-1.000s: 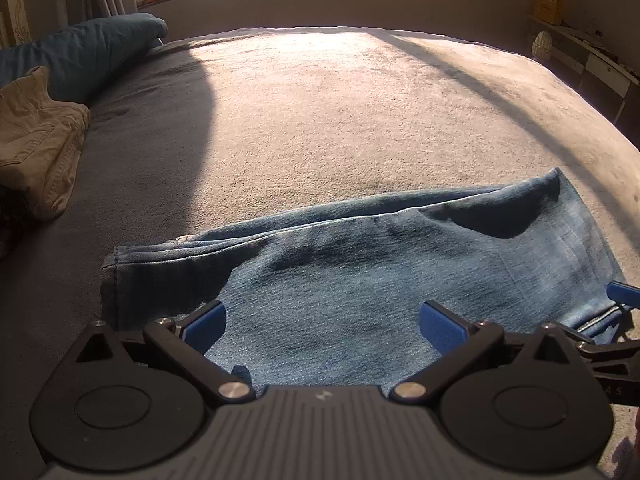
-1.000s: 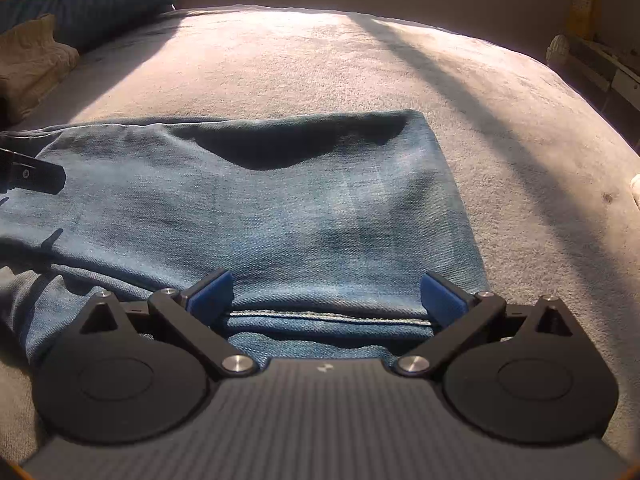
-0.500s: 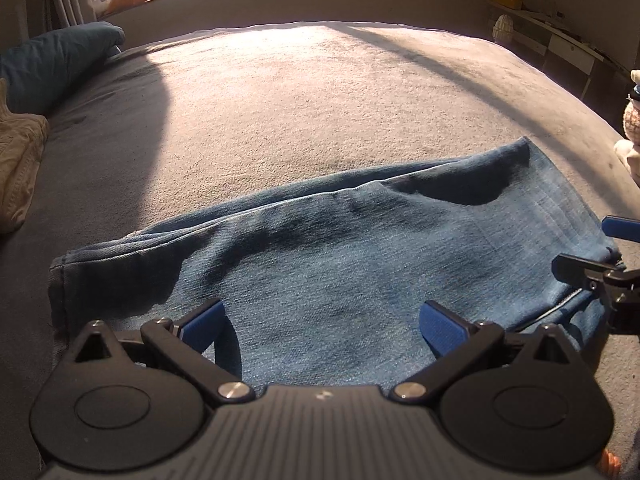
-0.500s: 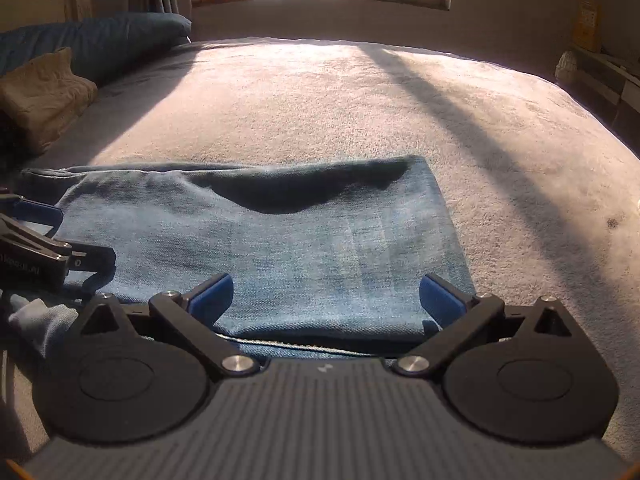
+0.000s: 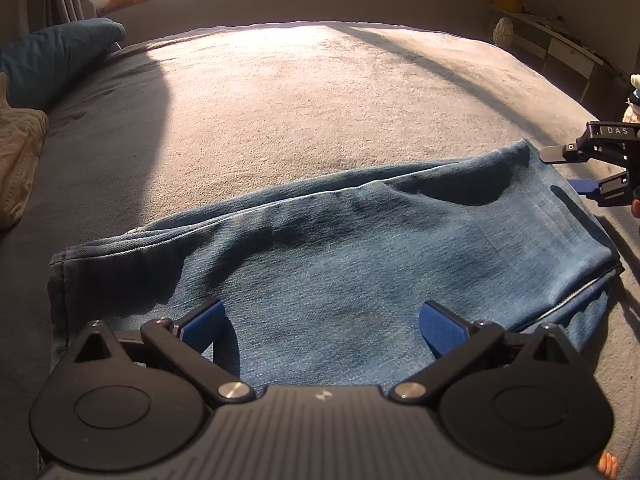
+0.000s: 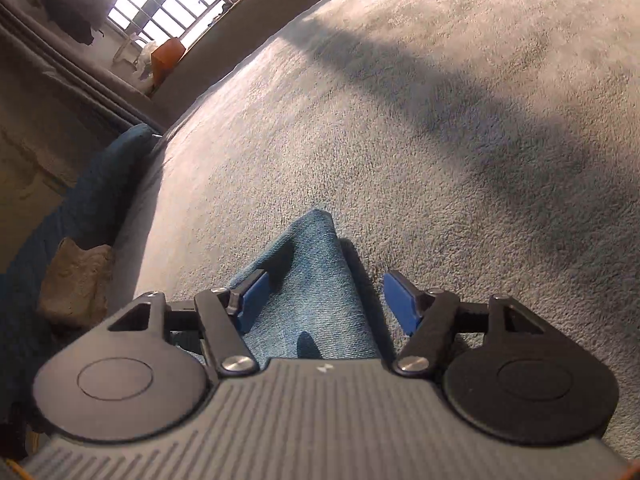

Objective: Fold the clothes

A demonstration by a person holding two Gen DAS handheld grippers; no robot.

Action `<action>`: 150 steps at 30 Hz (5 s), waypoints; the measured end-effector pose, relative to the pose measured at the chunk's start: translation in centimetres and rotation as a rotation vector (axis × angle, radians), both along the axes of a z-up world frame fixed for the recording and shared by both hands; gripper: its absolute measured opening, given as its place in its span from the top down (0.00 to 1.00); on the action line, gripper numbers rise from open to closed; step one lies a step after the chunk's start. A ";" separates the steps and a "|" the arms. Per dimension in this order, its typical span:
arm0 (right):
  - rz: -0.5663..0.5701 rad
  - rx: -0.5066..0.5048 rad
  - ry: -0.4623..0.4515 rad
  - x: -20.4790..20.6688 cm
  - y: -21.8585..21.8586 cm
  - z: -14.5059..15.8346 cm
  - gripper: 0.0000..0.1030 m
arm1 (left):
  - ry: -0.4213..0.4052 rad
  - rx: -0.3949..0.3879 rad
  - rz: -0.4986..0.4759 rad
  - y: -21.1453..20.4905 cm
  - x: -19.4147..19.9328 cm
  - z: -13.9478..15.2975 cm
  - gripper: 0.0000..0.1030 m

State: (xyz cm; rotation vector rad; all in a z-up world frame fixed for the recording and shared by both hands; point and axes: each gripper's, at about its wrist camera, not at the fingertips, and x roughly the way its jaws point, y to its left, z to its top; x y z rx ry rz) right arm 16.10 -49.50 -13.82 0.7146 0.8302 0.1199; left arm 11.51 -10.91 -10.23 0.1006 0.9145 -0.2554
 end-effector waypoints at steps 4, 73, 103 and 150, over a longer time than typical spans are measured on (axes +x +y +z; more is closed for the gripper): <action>0.017 0.122 0.002 -0.9 -1.5 -1.4 0.49 | -0.004 0.002 -0.002 0.1 -0.1 -0.1 0.00; 0.298 0.327 -0.211 -7.2 10.1 11.5 0.93 | -0.139 0.106 -0.240 -2.7 0.1 -0.6 0.00; 0.574 0.511 -0.138 -3.1 24.4 7.9 0.93 | -0.145 -0.041 0.304 17.9 -8.5 4.1 0.02; 0.586 -0.228 -0.404 -3.0 31.2 9.6 0.91 | -0.170 -0.236 0.191 18.0 -9.3 6.3 0.44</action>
